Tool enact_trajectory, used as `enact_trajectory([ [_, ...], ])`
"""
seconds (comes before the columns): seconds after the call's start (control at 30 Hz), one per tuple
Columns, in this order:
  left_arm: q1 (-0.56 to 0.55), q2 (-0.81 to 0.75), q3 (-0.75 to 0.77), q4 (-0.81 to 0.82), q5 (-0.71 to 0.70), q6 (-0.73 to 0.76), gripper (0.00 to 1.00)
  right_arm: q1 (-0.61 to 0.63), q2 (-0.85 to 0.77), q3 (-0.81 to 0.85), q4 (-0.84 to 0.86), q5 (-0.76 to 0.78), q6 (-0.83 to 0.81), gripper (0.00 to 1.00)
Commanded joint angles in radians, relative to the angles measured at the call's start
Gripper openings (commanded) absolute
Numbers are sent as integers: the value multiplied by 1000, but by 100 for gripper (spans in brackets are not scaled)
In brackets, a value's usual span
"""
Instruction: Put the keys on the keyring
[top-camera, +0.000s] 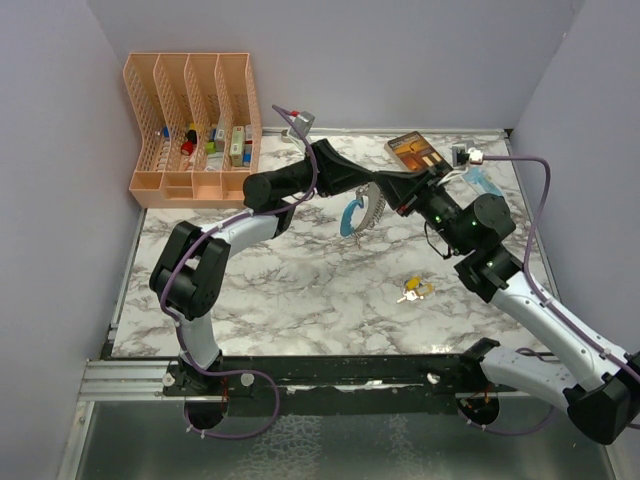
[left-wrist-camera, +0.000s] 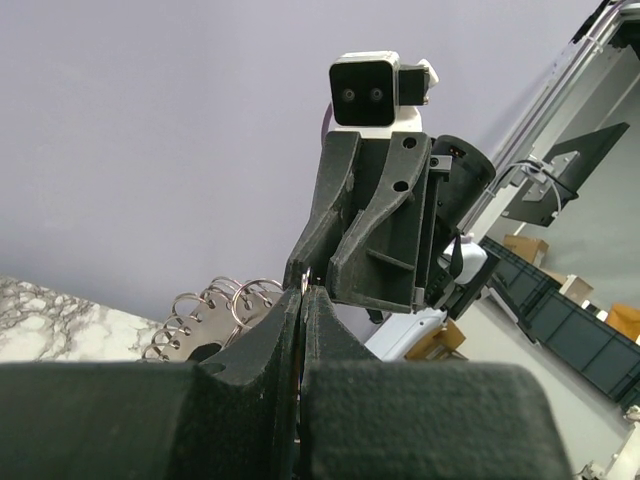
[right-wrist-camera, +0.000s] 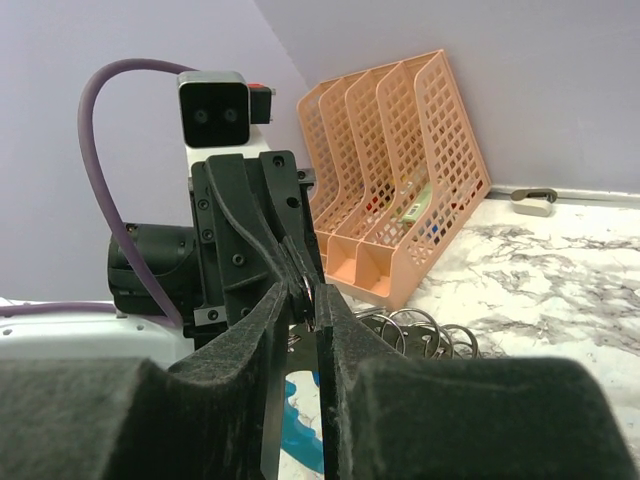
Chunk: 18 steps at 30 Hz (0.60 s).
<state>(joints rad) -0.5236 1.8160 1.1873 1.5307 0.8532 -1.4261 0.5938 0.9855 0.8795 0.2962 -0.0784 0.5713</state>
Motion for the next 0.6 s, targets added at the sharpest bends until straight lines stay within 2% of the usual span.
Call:
enact_trajectory([
  [0.0,-1,-43,28,264,-5,-3,0,-11,-32,-20,-14,36,-9,18],
  [0.37,-1,-34,28,264,11,11,0,-12,-57,-42,-5,32,1,13],
  [0.47,-1,-32,35,264,13,8,0,-14,-54,-41,-6,18,-5,7],
  [0.57,-3,-26,44,264,13,3,0,-16,-48,-41,-2,6,-4,4],
])
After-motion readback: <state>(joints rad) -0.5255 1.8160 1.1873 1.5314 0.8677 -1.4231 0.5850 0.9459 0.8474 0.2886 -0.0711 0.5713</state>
